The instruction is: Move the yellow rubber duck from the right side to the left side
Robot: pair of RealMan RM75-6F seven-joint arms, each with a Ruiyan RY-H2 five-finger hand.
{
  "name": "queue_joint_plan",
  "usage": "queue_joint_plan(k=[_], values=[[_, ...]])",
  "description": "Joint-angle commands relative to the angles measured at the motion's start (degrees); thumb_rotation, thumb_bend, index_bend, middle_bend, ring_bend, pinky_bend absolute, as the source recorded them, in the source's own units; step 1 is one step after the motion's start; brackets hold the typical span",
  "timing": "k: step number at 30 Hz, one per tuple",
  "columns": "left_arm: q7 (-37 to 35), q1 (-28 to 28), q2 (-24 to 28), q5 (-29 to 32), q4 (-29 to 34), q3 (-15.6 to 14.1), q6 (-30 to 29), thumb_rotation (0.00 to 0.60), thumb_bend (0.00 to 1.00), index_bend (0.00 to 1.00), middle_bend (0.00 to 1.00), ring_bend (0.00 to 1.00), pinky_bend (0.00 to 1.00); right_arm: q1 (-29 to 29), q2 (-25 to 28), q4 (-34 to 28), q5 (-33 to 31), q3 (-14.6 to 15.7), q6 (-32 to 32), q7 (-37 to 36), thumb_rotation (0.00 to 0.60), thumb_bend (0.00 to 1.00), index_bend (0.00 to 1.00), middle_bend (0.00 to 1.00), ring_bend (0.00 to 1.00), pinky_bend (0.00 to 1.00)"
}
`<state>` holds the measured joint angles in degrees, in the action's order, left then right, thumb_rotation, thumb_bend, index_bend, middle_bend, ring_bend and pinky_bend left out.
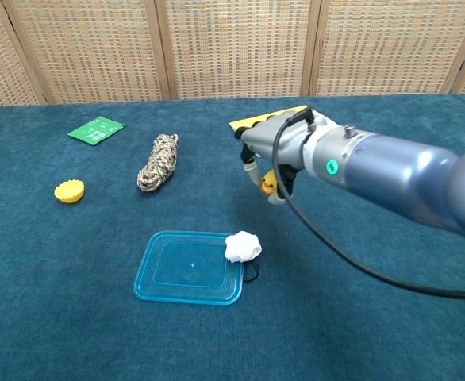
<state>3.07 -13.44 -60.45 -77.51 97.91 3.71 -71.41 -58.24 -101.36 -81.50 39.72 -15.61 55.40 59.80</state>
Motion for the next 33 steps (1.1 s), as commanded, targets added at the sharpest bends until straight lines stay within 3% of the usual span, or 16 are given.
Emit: queue_joint_plan(k=[1, 14, 16, 21, 23, 27, 33], values=[[-0.77, -0.28, 0.13, 0.14, -0.39, 0.00, 0.59, 0.600, 0.07, 0.00, 0.00, 0.00, 0.00, -2.90, -4.03, 3.53, -2.84, 0.21, 1.21, 2.65, 0.600, 0.32, 0.55, 0.00, 0.00, 0.00], [-2.71, -1.11, 0.34, 0.24, -1.24, -0.16, 2.24, 0.600, 0.07, 0.00, 0.00, 0.00, 0.00, -5.41, -9.69, 10.11, -5.28, 1.58, 1.53, 3.20, 0.600, 0.32, 0.54, 0.00, 0.00, 0.00], [-2.83, -1.15, 0.38, 0.26, -1.23, -0.17, 2.26, 0.600, 0.07, 0.00, 0.00, 0.00, 0.00, -5.58, -9.94, 10.51, -5.54, 1.62, 1.32, 3.06, 0.600, 0.30, 0.49, 0.00, 0.00, 0.00], [-2.59, -1.36, 0.37, -0.03, -1.23, -0.42, 2.55, 0.600, 0.07, 0.00, 0.00, 0.00, 0.00, -5.59, -10.03, 10.62, -6.53, 1.68, 1.49, 3.07, 0.600, 0.10, 0.26, 0.00, 0.00, 0.00], [-2.49, -1.39, 0.37, -0.06, -1.21, -0.45, 2.56, 0.600, 0.07, 0.00, 0.00, 0.00, 0.00, -5.60, -9.99, 10.44, -6.57, 1.59, 1.94, 3.08, 0.600, 0.08, 0.24, 0.00, 0.00, 0.00], [-2.30, -1.39, 0.37, -0.08, -1.07, -0.47, 2.34, 0.600, 0.07, 0.00, 0.00, 0.00, 0.00, -5.42, -8.86, 8.24, -6.59, 1.30, 3.20, 3.04, 0.600, 0.08, 0.23, 0.00, 0.00, 0.00], [-2.29, -1.28, 0.32, -0.08, -1.11, -0.46, 1.87, 0.600, 0.07, 0.00, 0.00, 0.00, 0.00, -3.98, -3.31, -0.23, -3.63, 2.25, 6.93, 3.08, 0.600, 0.08, 0.23, 0.00, 0.00, 0.00]])
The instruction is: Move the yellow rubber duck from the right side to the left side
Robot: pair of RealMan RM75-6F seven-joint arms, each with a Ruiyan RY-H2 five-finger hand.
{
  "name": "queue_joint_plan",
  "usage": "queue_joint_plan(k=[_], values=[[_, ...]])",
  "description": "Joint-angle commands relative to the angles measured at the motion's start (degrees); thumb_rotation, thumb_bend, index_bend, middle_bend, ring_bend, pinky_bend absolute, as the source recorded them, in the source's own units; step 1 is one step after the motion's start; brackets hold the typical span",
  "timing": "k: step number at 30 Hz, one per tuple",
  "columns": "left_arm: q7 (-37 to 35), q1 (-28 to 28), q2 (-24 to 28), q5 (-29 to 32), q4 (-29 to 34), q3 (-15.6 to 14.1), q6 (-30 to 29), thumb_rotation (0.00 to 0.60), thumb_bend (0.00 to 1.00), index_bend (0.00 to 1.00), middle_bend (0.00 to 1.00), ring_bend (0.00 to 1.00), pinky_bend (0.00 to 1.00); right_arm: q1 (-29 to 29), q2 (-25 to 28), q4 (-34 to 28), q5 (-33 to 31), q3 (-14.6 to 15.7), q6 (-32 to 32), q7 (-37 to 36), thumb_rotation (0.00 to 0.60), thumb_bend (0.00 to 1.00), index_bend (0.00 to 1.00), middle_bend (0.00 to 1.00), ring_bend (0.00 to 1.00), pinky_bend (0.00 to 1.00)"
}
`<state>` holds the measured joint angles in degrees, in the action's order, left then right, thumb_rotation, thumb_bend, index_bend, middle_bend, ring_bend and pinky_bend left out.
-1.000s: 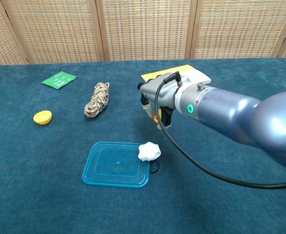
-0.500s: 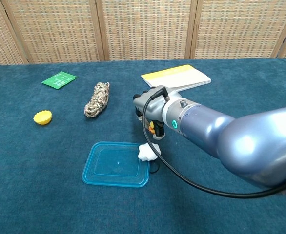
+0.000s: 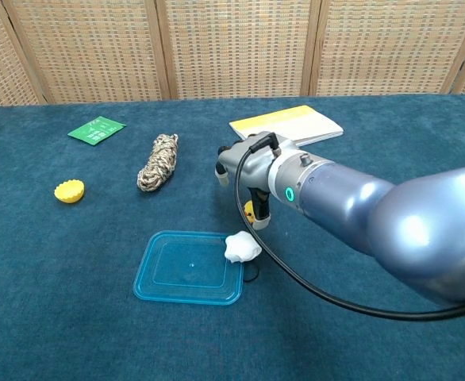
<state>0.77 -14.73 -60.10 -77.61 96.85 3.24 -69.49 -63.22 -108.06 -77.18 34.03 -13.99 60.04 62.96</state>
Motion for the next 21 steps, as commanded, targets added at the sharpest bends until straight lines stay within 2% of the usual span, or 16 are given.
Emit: queue_joint_plan(k=[1, 5, 9, 10, 13, 15, 17, 21], values=[[0.01, 0.01, -0.05, 0.04, -0.06, 0.01, -0.08, 0.600, 0.07, 0.00, 0.00, 0.00, 0.00, 1.28, 4.27, -5.64, 2.67, 0.80, 2.81, -0.19, 0.600, 0.08, 0.23, 0.00, 0.00, 0.00], [0.10, 0.15, -0.18, -0.05, -0.12, -0.01, -0.48, 0.600, 0.07, 0.00, 0.00, 0.00, 0.00, 3.58, 9.94, -11.47, 6.82, 2.12, 5.53, -1.94, 0.600, 0.03, 0.19, 0.00, 0.00, 0.00], [0.49, 0.31, -0.61, -0.57, -0.36, -0.12, -1.16, 0.600, 0.07, 0.00, 0.00, 0.00, 0.00, 8.99, 17.18, -14.29, 18.88, 5.99, 10.36, -10.25, 0.600, 0.00, 0.08, 0.00, 0.00, 0.00], [0.75, 0.32, -0.90, -0.61, -0.63, -0.16, -1.25, 0.600, 0.07, 0.00, 0.00, 0.00, 0.00, 11.46, 19.84, -13.41, 24.40, 8.07, 12.06, -15.33, 0.600, 0.00, 0.06, 0.00, 0.00, 0.00], [1.13, 0.13, -1.29, -0.28, -0.75, -0.18, -0.84, 0.600, 0.07, 0.00, 0.00, 0.00, 0.00, 16.24, 23.86, -9.43, 33.94, 11.36, 15.14, -28.65, 0.600, 0.00, 0.04, 0.00, 0.00, 0.00], [1.47, -0.17, -1.40, -0.12, -0.67, -0.07, -0.50, 0.600, 0.07, 0.00, 0.00, 0.00, 0.00, 19.81, 24.94, -4.10, 40.06, 12.92, 18.39, -41.62, 0.600, 0.00, 0.04, 0.00, 0.00, 0.00], [2.54, -0.71, -1.63, -0.08, -0.63, 0.18, -0.18, 0.600, 0.07, 0.00, 0.00, 0.00, 0.00, 22.82, 25.06, 2.67, 43.70, 14.25, 20.71, -51.99, 0.600, 0.00, 0.04, 0.00, 0.00, 0.00], [4.20, -3.26, -1.28, -1.66, -0.39, 0.94, 1.73, 0.600, 0.07, 0.00, 0.00, 0.00, 0.00, 27.66, 23.99, 14.35, 46.61, 15.51, 23.60, -65.70, 0.600, 0.00, 0.05, 0.00, 0.00, 0.00]])
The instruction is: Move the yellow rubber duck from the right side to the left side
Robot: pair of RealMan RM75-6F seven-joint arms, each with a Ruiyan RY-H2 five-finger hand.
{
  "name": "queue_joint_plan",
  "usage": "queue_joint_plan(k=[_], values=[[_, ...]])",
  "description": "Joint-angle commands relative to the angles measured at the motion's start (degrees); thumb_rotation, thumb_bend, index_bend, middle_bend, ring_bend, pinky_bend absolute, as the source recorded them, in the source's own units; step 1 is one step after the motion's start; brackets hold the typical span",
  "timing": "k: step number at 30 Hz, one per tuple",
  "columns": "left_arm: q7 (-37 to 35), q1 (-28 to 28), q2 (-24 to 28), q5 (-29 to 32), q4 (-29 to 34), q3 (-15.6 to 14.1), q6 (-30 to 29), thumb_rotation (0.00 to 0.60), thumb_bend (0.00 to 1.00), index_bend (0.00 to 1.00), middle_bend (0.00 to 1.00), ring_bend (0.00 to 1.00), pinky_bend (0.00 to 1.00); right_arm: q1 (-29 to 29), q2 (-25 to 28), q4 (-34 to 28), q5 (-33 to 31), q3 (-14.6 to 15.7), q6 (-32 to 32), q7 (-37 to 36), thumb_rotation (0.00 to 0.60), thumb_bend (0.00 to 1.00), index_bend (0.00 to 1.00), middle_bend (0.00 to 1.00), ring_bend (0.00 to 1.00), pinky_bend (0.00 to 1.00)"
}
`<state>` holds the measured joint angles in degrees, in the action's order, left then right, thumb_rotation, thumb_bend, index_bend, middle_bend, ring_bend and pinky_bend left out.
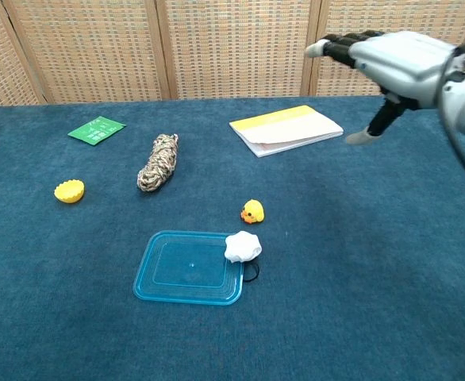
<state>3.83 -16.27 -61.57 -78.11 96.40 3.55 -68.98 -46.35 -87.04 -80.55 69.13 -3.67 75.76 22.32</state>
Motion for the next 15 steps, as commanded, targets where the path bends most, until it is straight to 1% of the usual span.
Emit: queue_joint_plan(k=[1, 2, 4, 6, 7, 10, 12, 13, 15], values=[[1.78, -2.39, 0.25, -1.78, -0.04, 0.83, 1.57, 0.600, 0.07, 0.00, 0.00, 0.00, 0.00, 11.46, 2.71, 19.04, 11.70, 5.22, 8.25, -26.74, 0.600, 0.00, 0.05, 0.00, 0.00, 0.00], [2.54, -3.48, 0.30, -2.78, -0.05, 1.17, 2.16, 0.600, 0.07, 0.00, 0.00, 0.00, 0.00, 12.79, 2.28, 20.81, 11.31, 5.04, 8.84, -28.91, 0.600, 0.00, 0.05, 0.00, 0.00, 0.00], [3.01, -5.25, 0.38, -4.42, 0.15, 1.87, 2.99, 0.600, 0.07, 0.00, 0.00, 0.00, 0.00, 14.72, 1.95, 22.35, 10.67, 5.14, 9.18, -30.90, 0.600, 0.00, 0.05, 0.00, 0.00, 0.00], [3.03, -7.81, 0.20, -6.20, 0.18, 3.11, 4.23, 0.600, 0.07, 0.00, 0.00, 0.00, 0.00, 17.16, 1.92, 22.54, 10.40, 5.34, 10.18, -32.06, 0.600, 0.00, 0.05, 0.00, 0.00, 0.00], [2.94, -8.92, -0.01, -6.94, 0.12, 3.57, 4.82, 0.600, 0.07, 0.00, 0.00, 0.00, 0.00, 18.39, 2.27, 21.65, 10.20, 5.55, 10.57, -31.77, 0.600, 0.00, 0.05, 0.00, 0.00, 0.00], [4.64, -12.87, -1.45, -8.32, -0.56, 5.17, 7.37, 0.600, 0.07, 0.00, 0.00, 0.00, 0.00, 21.10, 4.18, 16.56, 9.76, 5.83, 11.52, -28.55, 0.600, 0.00, 0.05, 0.00, 0.00, 0.00], [7.88, -15.92, -3.45, -7.46, -0.84, 6.45, 9.99, 0.600, 0.07, 0.00, 0.00, 0.00, 0.00, 22.92, 5.95, 11.78, 8.58, 5.57, 12.09, -23.94, 0.600, 0.00, 0.05, 0.00, 0.00, 0.00], [9.60, -17.77, -4.71, -6.99, -0.83, 7.19, 11.65, 0.600, 0.06, 0.00, 0.00, 0.00, 0.00, 23.63, 6.72, 9.35, 8.16, 5.24, 12.62, -22.72, 0.600, 0.00, 0.05, 0.00, 0.00, 0.00], [13.42, -23.09, -9.46, -5.10, -2.92, 9.05, 16.61, 0.600, 0.06, 0.00, 0.00, 0.00, 0.00, 25.13, 9.21, 3.54, 8.28, 5.31, 13.34, -21.61, 0.600, 0.00, 0.05, 0.00, 0.00, 0.00]])
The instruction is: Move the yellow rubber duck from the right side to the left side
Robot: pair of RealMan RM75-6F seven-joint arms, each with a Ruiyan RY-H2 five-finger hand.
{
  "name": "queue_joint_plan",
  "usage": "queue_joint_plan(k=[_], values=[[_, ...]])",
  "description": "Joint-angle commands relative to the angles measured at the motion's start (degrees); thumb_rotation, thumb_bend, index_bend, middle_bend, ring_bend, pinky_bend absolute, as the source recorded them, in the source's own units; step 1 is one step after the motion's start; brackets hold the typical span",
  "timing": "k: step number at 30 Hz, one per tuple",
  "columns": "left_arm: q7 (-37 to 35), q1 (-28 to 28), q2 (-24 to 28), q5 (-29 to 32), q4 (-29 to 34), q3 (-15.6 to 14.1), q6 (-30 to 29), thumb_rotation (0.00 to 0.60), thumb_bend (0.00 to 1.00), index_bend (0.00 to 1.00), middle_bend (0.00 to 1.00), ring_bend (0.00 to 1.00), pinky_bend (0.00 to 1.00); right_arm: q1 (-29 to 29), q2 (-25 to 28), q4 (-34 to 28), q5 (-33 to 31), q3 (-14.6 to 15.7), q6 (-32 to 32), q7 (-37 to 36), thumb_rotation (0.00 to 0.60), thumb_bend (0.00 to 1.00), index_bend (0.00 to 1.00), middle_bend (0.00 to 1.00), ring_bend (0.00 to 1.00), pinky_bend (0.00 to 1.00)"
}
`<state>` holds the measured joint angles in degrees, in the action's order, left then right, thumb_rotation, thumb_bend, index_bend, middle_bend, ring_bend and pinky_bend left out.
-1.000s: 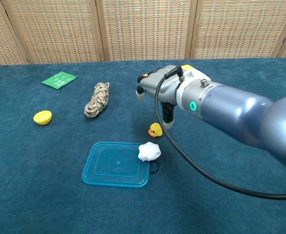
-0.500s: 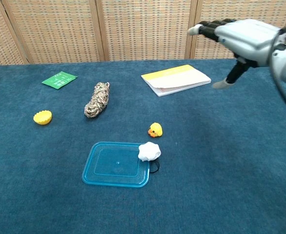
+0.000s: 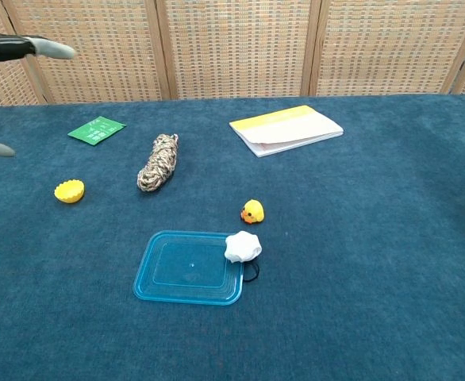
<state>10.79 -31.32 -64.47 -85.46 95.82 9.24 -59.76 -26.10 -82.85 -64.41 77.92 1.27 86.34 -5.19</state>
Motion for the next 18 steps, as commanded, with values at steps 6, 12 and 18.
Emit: queue_joint_plan(k=[6, 12, 18], values=[[11.41, -16.73, -14.53, 6.85, -6.96, 5.08, 15.41, 0.600, 0.07, 0.00, 0.00, 0.00, 0.00, 6.34, 8.40, -17.94, -1.14, -0.63, 0.72, 8.39, 0.600, 0.00, 0.05, 0.00, 0.00, 0.00], [16.88, -23.26, -21.95, 12.00, -13.14, 5.71, 19.62, 0.600, 0.11, 0.18, 0.00, 0.00, 0.00, 7.01, 9.16, -17.72, -2.05, -2.31, -1.76, 7.46, 0.600, 0.00, 0.06, 0.00, 0.00, 0.00], [21.46, -28.04, -27.71, 18.08, -18.28, 5.60, 22.07, 0.600, 0.15, 0.29, 0.00, 0.00, 0.00, 7.85, 9.53, -16.85, -2.81, -3.72, -3.49, 6.61, 0.600, 0.00, 0.09, 0.00, 0.00, 0.00]])
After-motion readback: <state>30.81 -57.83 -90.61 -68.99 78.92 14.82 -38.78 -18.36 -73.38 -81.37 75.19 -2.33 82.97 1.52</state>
